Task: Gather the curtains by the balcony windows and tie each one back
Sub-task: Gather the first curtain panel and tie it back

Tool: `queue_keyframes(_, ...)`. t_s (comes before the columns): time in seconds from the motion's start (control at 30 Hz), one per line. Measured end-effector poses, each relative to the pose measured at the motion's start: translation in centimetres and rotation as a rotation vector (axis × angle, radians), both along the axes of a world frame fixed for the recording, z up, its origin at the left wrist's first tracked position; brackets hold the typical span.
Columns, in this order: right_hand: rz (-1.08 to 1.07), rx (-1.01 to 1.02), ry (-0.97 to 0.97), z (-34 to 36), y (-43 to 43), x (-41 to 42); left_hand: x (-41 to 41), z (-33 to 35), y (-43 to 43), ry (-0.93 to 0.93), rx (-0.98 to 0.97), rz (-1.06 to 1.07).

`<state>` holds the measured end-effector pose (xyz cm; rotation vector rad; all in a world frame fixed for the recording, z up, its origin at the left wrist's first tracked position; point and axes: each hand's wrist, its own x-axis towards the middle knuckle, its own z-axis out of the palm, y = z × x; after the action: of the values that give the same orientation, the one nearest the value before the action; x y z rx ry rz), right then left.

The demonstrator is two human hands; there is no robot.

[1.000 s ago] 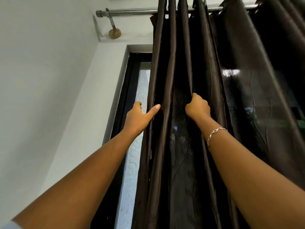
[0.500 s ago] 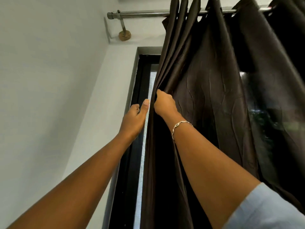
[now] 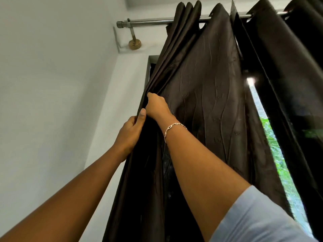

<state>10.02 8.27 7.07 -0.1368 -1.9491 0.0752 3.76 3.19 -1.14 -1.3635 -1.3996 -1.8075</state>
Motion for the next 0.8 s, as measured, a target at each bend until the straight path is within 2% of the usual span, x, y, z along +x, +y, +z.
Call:
queue_keyframes(0.23, 0.022, -0.03, -0.026, -1.0, 4.1, 3.7, 3.6, 0.2, 2.8, 0.072, 0.01, 0.011)
queue_keyframes(0.37, 0.013, -0.086, 0.142, -1.2, 6.8, 7.9, 5.8, 0.2, 4.3, 0.076, -0.025, -0.035)
queue_keyframes(0.43, -0.068, -0.048, 0.253, -1.3, 8.1, 10.2, 6.5, 0.1, 4.8, 0.089, -0.022, -0.022)
queue_keyframes(0.57, -0.394, 0.159, 0.44, -0.8, 11.0, 14.8, 7.6, -0.3, 5.6, 0.067, -0.039, 0.001)
queue_keyframes(0.63, -0.49, 0.189, 0.48, -0.6, 12.2, 17.0, 7.9, -0.3, 5.8, 0.06, -0.056, 0.013)
queue_keyframes(0.73, -0.541, 0.052, 0.501, -0.2, 13.7, 19.7, 8.1, -0.2, 6.1, 0.026, -0.045, 0.048)
queue_keyframes(0.8, -0.42, -0.134, 0.479, 0.0, 14.5, 20.9, 8.0, -0.1, 6.5, 0.004, -0.035, 0.092)
